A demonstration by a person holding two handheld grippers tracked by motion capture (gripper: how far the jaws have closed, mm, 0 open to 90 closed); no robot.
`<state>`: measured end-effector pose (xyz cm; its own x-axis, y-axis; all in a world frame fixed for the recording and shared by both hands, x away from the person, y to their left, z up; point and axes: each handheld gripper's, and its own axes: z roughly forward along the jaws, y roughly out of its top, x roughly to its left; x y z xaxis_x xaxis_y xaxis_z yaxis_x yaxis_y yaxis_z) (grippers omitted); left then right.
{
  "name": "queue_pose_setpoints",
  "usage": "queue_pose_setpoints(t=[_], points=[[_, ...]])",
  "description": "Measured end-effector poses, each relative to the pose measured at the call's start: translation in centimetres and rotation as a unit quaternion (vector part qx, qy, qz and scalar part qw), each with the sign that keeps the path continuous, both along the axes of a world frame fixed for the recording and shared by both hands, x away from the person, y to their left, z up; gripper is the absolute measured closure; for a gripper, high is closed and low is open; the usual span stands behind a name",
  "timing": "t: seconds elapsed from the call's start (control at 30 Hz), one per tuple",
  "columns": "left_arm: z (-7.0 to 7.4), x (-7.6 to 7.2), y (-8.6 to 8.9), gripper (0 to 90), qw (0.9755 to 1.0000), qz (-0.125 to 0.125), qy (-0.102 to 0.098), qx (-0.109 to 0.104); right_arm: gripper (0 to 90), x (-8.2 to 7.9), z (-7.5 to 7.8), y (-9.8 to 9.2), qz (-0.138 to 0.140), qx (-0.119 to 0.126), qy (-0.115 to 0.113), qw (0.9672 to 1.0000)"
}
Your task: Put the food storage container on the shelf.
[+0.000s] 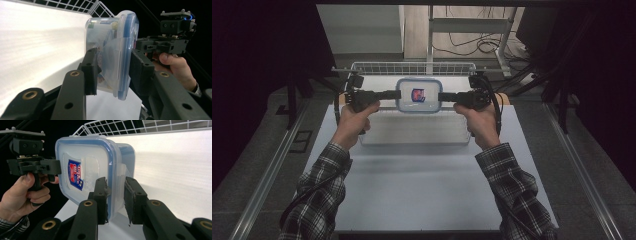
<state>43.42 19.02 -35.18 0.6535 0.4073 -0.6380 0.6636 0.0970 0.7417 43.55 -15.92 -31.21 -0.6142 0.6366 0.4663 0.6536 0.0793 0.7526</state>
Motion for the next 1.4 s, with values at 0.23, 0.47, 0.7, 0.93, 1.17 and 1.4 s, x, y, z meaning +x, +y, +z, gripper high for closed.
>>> queue_pose_setpoints(t=[0.23,0.47,0.7,0.93,1.17,1.4], points=[[0.1,1.4,0.1,61.0,1.0000,0.007,0.004,-0.003,72.0,1.4,0.2,0.2,-0.008,0.001,0.003,1.0000],[-0.3,2.4,0.1,60.7,0.9999,0.016,0.005,0.001,71.0,2.5,-0.1,0.6,-0.014,-0.006,0.002,0.9999],[-1.0,2.7,0.2,59.8,0.9998,0.020,0.007,-0.002,71.5,2.9,0.0,1.0,-0.018,-0.015,-0.006,0.9997],[-0.3,2.3,-0.4,57.6,0.9987,0.041,-0.002,0.030,68.9,2.9,-0.1,1.2,-0.020,-0.021,-0.007,0.9996],[0.2,2.1,-0.7,54.5,0.9958,0.056,-0.012,0.072,67.1,2.9,-0.2,1.5,-0.023,-0.025,-0.013,0.9994],[-0.1,2.1,-1.1,52.9,0.9945,0.062,-0.012,0.084,66.1,3.1,-0.5,1.5,-0.026,-0.028,-0.014,0.9992]])
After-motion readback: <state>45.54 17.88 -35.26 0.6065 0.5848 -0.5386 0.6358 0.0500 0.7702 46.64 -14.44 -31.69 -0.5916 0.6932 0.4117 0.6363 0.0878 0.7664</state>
